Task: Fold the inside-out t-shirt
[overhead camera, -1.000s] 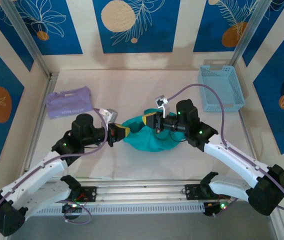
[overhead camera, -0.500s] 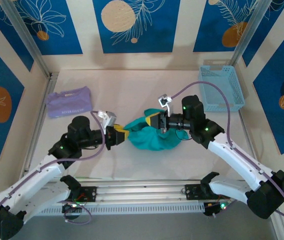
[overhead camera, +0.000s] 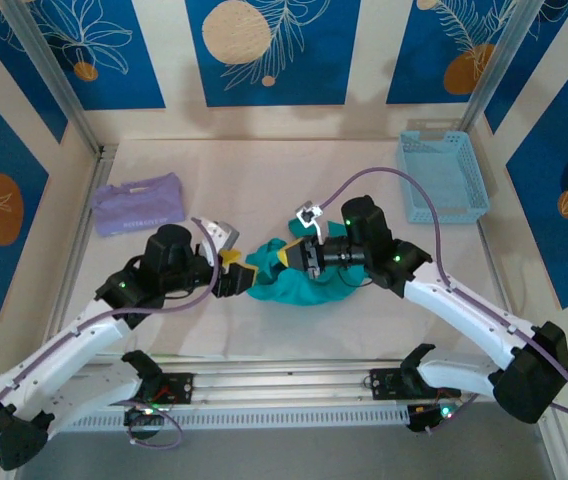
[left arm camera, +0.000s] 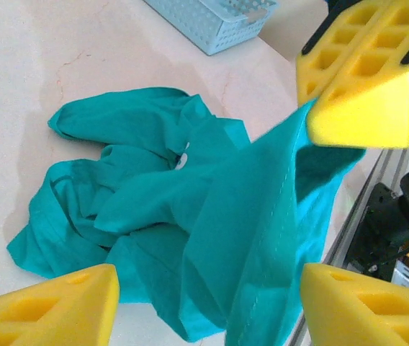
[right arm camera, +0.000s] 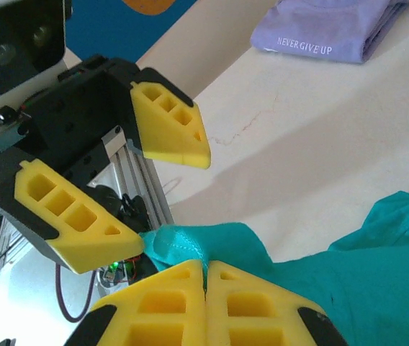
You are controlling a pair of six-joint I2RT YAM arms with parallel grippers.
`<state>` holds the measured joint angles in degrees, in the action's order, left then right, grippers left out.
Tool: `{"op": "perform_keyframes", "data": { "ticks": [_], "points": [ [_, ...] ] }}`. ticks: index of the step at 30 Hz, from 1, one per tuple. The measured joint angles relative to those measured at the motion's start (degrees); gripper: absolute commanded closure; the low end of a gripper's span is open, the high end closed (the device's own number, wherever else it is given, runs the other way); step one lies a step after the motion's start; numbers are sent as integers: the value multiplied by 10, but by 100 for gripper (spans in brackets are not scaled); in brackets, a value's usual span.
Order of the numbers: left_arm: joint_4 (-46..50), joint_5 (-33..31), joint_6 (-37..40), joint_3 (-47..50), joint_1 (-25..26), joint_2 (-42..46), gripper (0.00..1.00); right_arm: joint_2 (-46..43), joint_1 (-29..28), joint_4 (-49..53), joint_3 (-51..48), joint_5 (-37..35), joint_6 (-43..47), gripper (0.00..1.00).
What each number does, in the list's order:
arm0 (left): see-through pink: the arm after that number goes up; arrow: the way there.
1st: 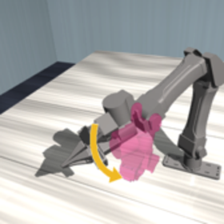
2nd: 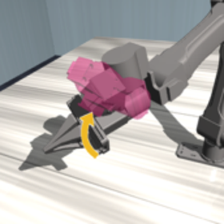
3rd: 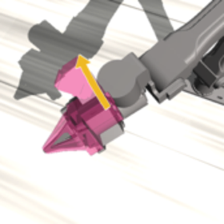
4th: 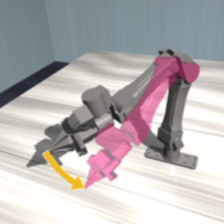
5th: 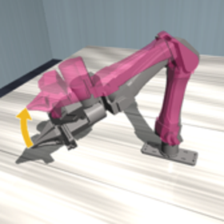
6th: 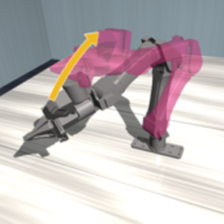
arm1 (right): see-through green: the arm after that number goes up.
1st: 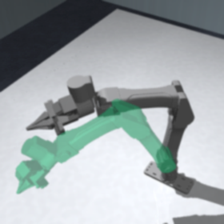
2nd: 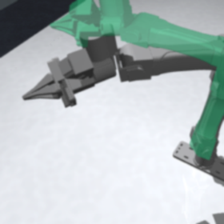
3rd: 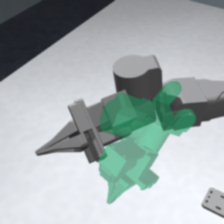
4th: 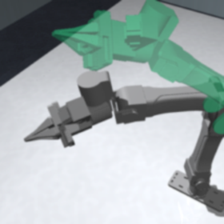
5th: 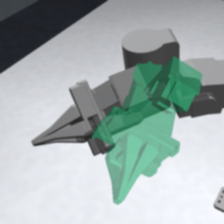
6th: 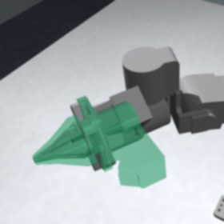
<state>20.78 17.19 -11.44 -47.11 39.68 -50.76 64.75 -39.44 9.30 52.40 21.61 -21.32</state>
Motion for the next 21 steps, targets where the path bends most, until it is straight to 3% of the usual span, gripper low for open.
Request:
{"op": "perform_keyframes", "data": {
  "ticks": [12, 16, 21],
  "points": [
    [35, -10, 37, -26, 32, -56, 28, 8, -3, 36, 33, -24, 9, 100],
    [45, -56, 35, -35, 36, -73, 53, 12, -3, 45, 35, -23, 15, 100],
    [55, -128, 27, -51, 36, -94, 95, 12, -3, 85, 40, -32, 50, 100]
  ]
}}
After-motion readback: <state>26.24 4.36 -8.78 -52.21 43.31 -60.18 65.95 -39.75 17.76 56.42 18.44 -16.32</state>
